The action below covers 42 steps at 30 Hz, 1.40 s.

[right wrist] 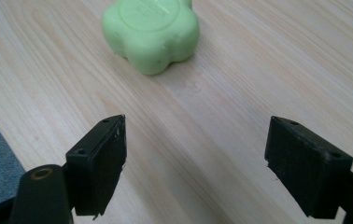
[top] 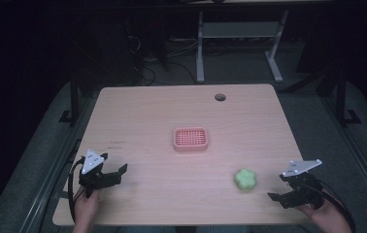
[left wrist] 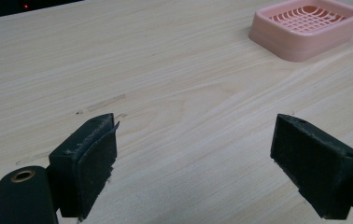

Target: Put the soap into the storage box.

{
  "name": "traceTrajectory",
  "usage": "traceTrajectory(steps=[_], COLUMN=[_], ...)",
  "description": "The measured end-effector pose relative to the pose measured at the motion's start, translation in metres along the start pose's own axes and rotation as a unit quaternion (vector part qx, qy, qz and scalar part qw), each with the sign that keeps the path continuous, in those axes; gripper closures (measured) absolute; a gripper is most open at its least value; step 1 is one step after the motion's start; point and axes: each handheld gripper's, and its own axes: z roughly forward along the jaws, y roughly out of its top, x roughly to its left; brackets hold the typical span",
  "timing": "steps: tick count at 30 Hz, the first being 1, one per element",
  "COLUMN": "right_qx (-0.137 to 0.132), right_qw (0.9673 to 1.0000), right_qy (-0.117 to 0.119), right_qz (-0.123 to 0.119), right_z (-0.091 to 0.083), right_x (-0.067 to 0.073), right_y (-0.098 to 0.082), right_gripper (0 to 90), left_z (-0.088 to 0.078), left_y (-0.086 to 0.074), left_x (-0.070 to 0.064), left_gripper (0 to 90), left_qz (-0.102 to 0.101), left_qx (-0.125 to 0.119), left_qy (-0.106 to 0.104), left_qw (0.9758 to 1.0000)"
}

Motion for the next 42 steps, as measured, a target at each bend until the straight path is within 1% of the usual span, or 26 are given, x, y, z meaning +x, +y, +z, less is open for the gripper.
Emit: traceTrajectory(steps=[2, 4, 8, 9, 12, 15, 20, 25, 32, 35, 39, 41, 42], right_qx=[0.002, 0.007, 0.015, 0.018, 0.024, 0.023, 0.034, 0.042, 0.056, 0.062, 0.069, 0.073, 0.079], right_qw=[1.0, 0.9999, 0.9997, 0.9994, 0.9992, 0.9989, 0.9978, 0.9972, 0.9952, 0.9944, 0.9935, 0.9924, 0.992], right_qy=[0.0, 0.004, 0.006, 0.008, 0.008, 0.009, 0.013, 0.017, 0.021, 0.017, 0.019, 0.02, 0.018], right_qz=[-0.009, -0.009, -0.02, -0.028, -0.032, -0.04, -0.055, -0.059, -0.077, -0.084, -0.088, -0.097, -0.097], right_z=[0.001, 0.001, 0.002, 0.003, 0.003, 0.004, 0.008, 0.012, 0.019, 0.022, 0.026, 0.03, 0.031], right_x=[0.0, 0.002, 0.004, 0.004, 0.005, 0.007, 0.011, 0.014, 0.022, 0.023, 0.025, 0.024, 0.025], right_y=[0.003, 0.007, 0.014, 0.018, 0.022, 0.028, 0.038, 0.047, 0.063, 0.066, 0.07, 0.072, 0.072], right_gripper=[20.0, 19.3, 19.0, 18.9, 18.8, 18.9, 18.9, 18.9, 18.9, 19.0, 19.0, 19.0, 19.0], left_z=[-0.001, -0.001, -0.002, -0.002, -0.003, -0.004, -0.006, -0.007, -0.008, -0.008, -0.007, -0.007, -0.007], left_y=[0.0, -0.001, -0.001, -0.001, -0.002, -0.002, -0.002, -0.002, -0.002, -0.002, -0.002, -0.002, -0.002], left_x=[0.0, 0.001, 0.001, 0.001, 0.001, 0.001, 0.001, 0.002, 0.002, 0.003, 0.003, 0.003, 0.003], left_gripper=[14.3, 14.3, 14.3, 14.3, 14.3, 14.3, 14.3, 14.3, 14.3, 14.3, 14.3, 14.3, 14.2], left_qz=[-0.002, -0.003, -0.002, -0.002, -0.002, -0.003, -0.002, -0.004, -0.003, -0.003, -0.004, -0.004, -0.004], left_qx=[0.001, 0.0, 0.0, -0.001, -0.001, 0.0, -0.001, -0.004, -0.006, -0.005, -0.004, -0.005, -0.005], left_qy=[0.002, 0.002, 0.003, 0.003, 0.005, 0.006, 0.006, 0.007, 0.007, 0.007, 0.008, 0.007, 0.007], left_qw=[1.0, 1.0, 1.0, 1.0, 1.0, 1.0, 1.0, 1.0, 1.0, 1.0, 1.0, 1.0, 1.0])
